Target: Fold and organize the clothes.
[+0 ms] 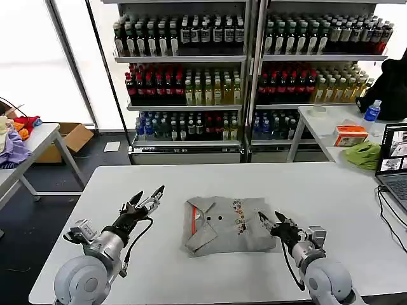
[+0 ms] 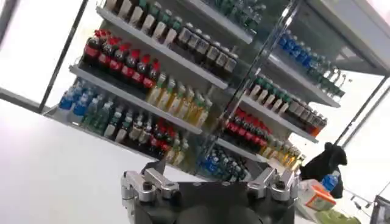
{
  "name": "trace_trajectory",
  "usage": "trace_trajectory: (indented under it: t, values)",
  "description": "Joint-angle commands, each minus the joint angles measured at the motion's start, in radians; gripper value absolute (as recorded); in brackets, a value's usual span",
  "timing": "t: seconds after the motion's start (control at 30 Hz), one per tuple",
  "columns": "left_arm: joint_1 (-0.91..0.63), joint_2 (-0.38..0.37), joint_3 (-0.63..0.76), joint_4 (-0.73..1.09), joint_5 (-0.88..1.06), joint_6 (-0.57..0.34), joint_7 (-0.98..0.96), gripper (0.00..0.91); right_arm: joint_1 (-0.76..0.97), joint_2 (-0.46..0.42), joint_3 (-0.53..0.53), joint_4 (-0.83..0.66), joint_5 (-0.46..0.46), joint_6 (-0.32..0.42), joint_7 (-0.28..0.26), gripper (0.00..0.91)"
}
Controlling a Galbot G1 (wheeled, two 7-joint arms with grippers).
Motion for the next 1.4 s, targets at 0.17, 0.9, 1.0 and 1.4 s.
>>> trace_trajectory:
  t: [0.17,0.9,1.0,1.4]
  values:
    - [0.004,0.025,-0.004,-0.016,-0.018,0.001,0.016,0.907,0.011,0.031,-0.075,0.143,-0.299,0.197,-0.007,0.907]
    - [0.037,-0.007,0.003,0.011,0.039,-0.014,0.042,0.907,0.208,0.272,-0.334,-0.291,-0.387,0.219,0.276,0.907]
    - [0.041,-0.011,0.008,0.01,0.039,-0.014,0.042,0.907,0.231,0.288,-0.323,-0.301,-0.389,0.214,0.312,0.907]
    - [0.039,-0.025,0.019,0.005,0.035,-0.012,0.041,0.907,0.259,0.272,-0.341,-0.311,-0.466,-0.022,0.315,0.907]
